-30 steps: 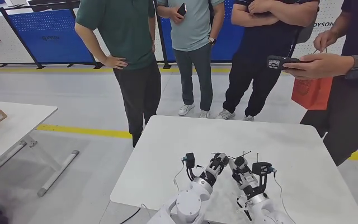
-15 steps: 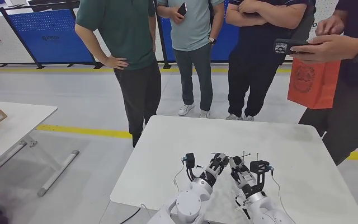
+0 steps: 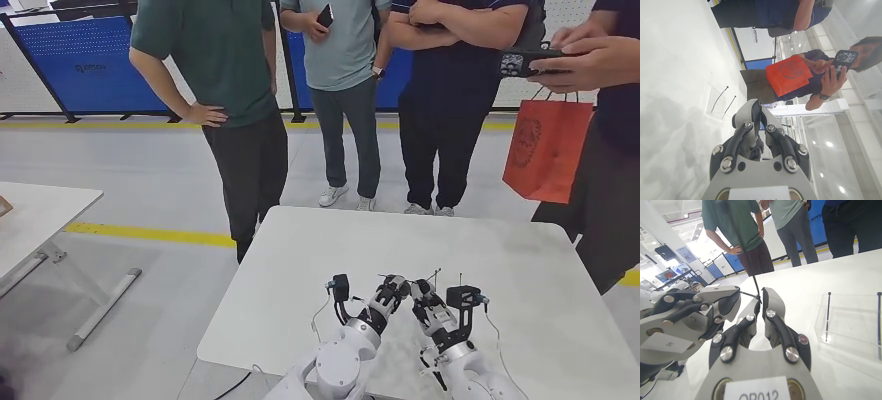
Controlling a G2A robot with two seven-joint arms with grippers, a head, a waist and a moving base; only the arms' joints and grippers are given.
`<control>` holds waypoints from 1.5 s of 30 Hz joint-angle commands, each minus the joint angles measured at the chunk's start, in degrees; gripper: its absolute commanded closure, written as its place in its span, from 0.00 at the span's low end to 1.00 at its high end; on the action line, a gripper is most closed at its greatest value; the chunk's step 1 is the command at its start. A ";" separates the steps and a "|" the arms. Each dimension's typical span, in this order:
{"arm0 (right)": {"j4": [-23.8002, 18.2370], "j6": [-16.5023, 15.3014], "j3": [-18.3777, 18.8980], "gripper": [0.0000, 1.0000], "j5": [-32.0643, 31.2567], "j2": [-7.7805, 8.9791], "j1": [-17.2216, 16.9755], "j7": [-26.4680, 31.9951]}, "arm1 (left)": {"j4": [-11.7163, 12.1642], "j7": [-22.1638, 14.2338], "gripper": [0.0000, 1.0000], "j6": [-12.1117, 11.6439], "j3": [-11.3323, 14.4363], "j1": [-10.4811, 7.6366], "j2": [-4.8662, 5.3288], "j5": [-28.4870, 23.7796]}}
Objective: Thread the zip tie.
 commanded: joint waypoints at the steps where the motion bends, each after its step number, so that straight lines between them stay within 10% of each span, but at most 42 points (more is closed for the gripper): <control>1: -0.05 -0.04 0.04 1.00 -0.01 0.02 -0.03 0.10 | -0.02 0.00 1.00 -0.01 0.05 -0.04 -0.01 -0.10; 45: 2.43 -0.59 -1.37 1.00 -1.49 -0.02 1.54 1.94 | -3.65 -3.07 1.00 -4.05 -0.09 1.70 0.57 -2.68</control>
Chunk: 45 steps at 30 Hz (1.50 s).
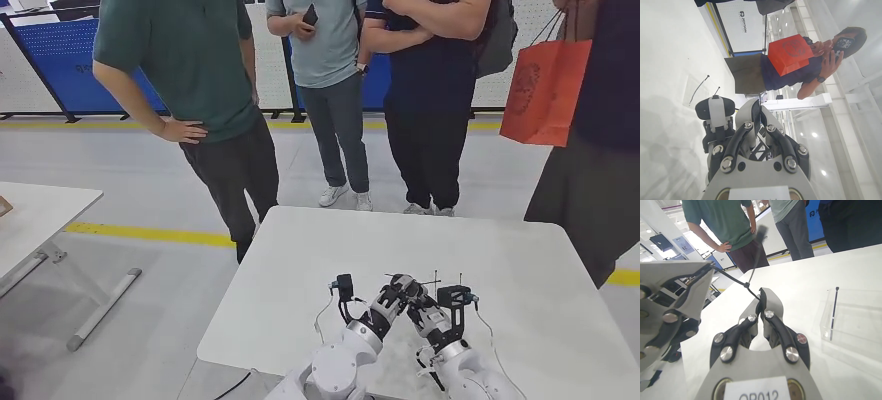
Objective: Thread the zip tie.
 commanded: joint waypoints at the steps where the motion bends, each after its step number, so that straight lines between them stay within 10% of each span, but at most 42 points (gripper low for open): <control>1: 0.22 -0.16 0.00 1.00 0.04 0.00 0.02 -0.12 | -0.41 -0.03 1.00 -0.17 -0.19 0.19 0.06 -0.16; 40: 2.19 -2.36 0.23 1.00 1.90 0.12 0.67 -0.69 | -3.13 0.90 1.00 -1.27 -2.13 1.05 0.65 -2.90; 42: 1.85 -3.02 0.51 0.00 2.65 0.17 0.38 -0.98 | -2.41 1.60 1.00 -1.07 -2.24 0.58 0.59 -3.05; 45: 1.04 -4.00 1.48 0.00 3.64 0.34 -0.55 -2.12 | -1.30 2.68 1.00 -0.89 -2.49 -0.19 0.47 -3.61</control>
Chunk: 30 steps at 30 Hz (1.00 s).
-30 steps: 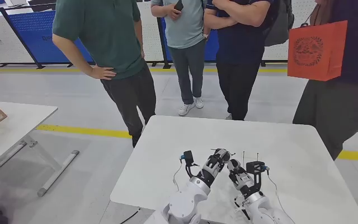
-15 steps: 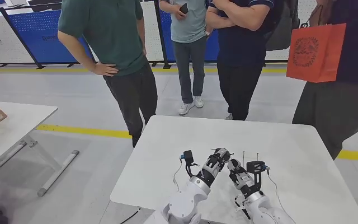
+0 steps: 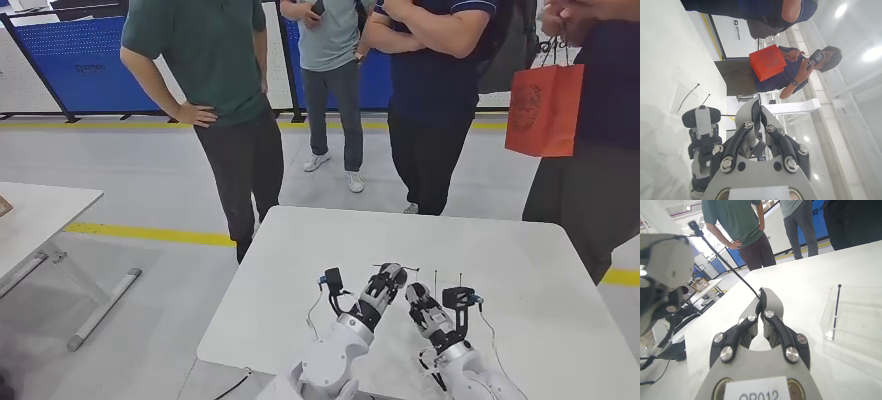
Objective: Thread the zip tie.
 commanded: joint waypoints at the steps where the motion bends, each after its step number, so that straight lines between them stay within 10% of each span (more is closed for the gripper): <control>1: -0.63 -0.67 0.80 0.00 0.59 0.15 -0.78 -0.87 | 0.77 0.73 1.00 0.13 -0.33 -0.51 -0.06 -0.48; 30: -11.00 -3.84 12.78 0.00 15.19 3.36 -12.26 -11.31 | 7.89 1.22 1.00 -0.33 -4.92 -0.65 0.07 -6.89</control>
